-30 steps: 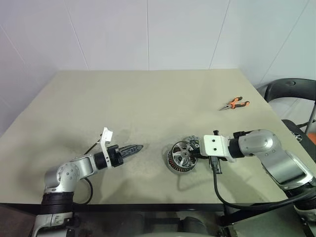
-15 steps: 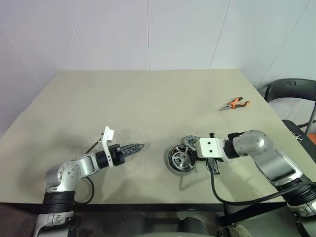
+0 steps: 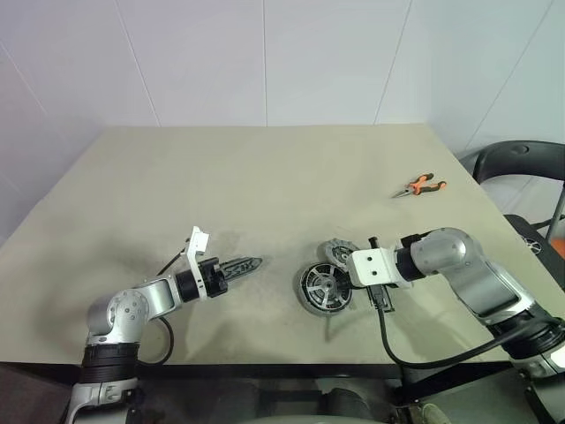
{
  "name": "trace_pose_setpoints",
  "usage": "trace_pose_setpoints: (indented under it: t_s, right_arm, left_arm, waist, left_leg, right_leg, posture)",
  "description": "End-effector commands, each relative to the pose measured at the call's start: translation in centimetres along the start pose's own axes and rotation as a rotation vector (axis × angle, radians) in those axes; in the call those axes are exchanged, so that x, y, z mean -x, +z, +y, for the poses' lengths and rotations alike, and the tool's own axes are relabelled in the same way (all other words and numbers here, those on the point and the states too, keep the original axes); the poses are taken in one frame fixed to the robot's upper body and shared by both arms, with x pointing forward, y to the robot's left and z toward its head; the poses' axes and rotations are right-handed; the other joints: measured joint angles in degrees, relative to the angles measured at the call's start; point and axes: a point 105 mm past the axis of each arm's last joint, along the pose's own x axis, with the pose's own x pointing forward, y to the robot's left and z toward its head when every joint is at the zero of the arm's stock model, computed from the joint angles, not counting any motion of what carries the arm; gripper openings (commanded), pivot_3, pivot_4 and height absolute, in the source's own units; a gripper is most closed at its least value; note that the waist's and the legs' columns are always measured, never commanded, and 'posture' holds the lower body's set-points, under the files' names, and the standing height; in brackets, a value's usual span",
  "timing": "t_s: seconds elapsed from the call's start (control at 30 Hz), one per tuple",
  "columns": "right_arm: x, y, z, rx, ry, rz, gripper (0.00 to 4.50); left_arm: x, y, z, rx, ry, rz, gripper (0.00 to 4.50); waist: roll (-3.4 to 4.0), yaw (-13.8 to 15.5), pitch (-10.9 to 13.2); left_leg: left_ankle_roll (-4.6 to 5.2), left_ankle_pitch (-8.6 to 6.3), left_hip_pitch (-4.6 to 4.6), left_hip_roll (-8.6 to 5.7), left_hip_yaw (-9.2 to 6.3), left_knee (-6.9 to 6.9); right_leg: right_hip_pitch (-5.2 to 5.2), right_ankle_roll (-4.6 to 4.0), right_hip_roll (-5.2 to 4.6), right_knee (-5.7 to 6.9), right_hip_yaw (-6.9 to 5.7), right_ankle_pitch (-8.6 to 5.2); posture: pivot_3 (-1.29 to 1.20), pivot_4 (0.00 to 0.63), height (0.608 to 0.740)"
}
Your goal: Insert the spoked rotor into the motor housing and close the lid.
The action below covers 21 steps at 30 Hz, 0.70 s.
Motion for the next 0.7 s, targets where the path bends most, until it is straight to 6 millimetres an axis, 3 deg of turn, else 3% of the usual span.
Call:
trace_pose_setpoints:
  t_s: [0.03, 0.17, 0.4, 0.6, 0.7]
  right_arm:
    - [0.6, 0.6, -1.0, 0.063, 0.012, 0.006, 0.02]
    - [0.7, 1.4, -2.1, 0.064, 0.01, -0.021, 0.02]
    - [0.8, 2.1, -4.6, 0.01, -0.076, -0.035, 2.17]
    - [2.9, 3.7, -4.4, -0.067, -0.035, -0.102, 2.17]
    - [5.0, 5.3, -5.4, -0.183, -0.096, -0.208, 2.17]
  left_arm:
    - [-0.1, 0.8, -1.3, -0.029, -0.039, -0.031, 2.36]
    - [-0.1, 0.4, -1.4, -0.019, -0.035, -0.038, 2.36]
    - [-0.2, 0.4, -1.4, -0.01, -0.03, -0.051, 2.36]
    - [-0.1, 0.3, -1.3, -0.005, -0.028, -0.052, 2.36]
    - [0.0, 0.5, -1.3, -0.009, -0.027, -0.053, 2.36]
  waist:
    - [0.0, 0.0, 0.0]
    - [0.0, -0.1, 0.0]
    - [0.0, 0.0, 0.0]
    - [0.01, 0.0, 0.0]
    - [0.01, 0.0, 0.0]
  left_leg:
    - [0.0, 0.0, 0.0, 0.0, 0.0, 0.0]
    - [-0.01, 0.0, 0.0, 0.0, 0.0, 0.06]
    - [-0.04, 0.02, -0.01, 0.0, 0.0, 0.15]
    - [0.06, -0.05, -0.09, -0.01, 0.0, 0.31]
    - [0.06, -0.05, -0.1, -0.01, 0.0, 0.31]
  right_leg:
    - [0.01, 0.0, 0.0, 0.01, 0.0, 0.0]
    - [0.0, 0.0, -0.01, 0.07, 0.0, 0.0]
    - [-0.02, 0.0, -0.01, 0.19, 0.0, 0.0]
    - [-0.02, 0.0, -0.07, 0.19, 0.0, 0.01]
    - [-0.04, 0.0, -0.07, 0.21, 0.0, 0.01]
  posture:
    - [0.0, 0.0, 0.74]
    - [0.0, 0.0, 0.74]
    - [0.0, 0.0, 0.74]
    - [0.0, 0.0, 0.74]
    - [0.0, 0.0, 0.74]
